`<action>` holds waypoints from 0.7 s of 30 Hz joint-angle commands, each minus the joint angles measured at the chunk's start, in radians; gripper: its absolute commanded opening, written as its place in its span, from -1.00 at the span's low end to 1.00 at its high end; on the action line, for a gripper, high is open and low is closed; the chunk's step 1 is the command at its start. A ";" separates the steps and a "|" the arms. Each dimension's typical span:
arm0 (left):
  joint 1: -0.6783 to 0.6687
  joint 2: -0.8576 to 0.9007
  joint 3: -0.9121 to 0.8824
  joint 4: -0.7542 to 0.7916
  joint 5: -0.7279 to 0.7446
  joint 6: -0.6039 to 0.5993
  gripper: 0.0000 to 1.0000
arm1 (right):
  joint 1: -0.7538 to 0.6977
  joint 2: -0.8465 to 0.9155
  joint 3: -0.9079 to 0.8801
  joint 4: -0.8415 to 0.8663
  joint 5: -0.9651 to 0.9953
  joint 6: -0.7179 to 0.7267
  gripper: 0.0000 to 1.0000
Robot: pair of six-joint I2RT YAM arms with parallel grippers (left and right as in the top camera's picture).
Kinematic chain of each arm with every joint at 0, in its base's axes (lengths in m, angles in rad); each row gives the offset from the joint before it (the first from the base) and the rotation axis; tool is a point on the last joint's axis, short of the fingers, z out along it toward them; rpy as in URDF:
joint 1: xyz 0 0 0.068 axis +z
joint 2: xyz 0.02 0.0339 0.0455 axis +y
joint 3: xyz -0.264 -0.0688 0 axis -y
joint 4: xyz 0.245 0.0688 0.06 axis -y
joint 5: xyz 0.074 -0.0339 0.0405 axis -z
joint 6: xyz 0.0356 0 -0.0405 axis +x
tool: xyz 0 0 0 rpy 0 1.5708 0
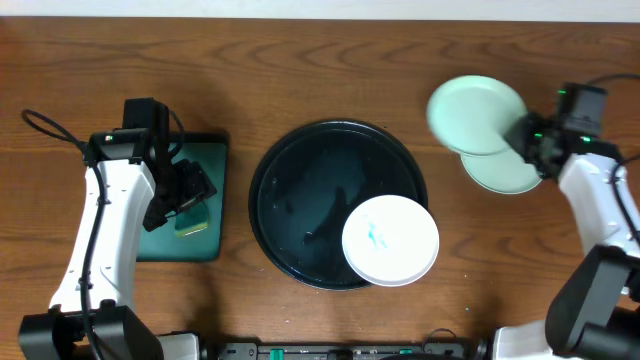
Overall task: Clean dirty plates on tray and stack at the side
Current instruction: 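Carry the plate right and lower it onto the first green plate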
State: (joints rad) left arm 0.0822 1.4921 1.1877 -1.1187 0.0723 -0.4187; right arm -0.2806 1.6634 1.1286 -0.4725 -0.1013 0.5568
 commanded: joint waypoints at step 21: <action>-0.003 -0.003 0.006 -0.002 -0.005 -0.001 0.64 | -0.068 0.125 0.016 0.038 0.123 0.023 -0.97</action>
State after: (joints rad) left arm 0.0822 1.4921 1.1877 -1.1187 0.0723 -0.4187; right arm -0.3466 1.8530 1.1316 -0.4213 -0.0620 0.5709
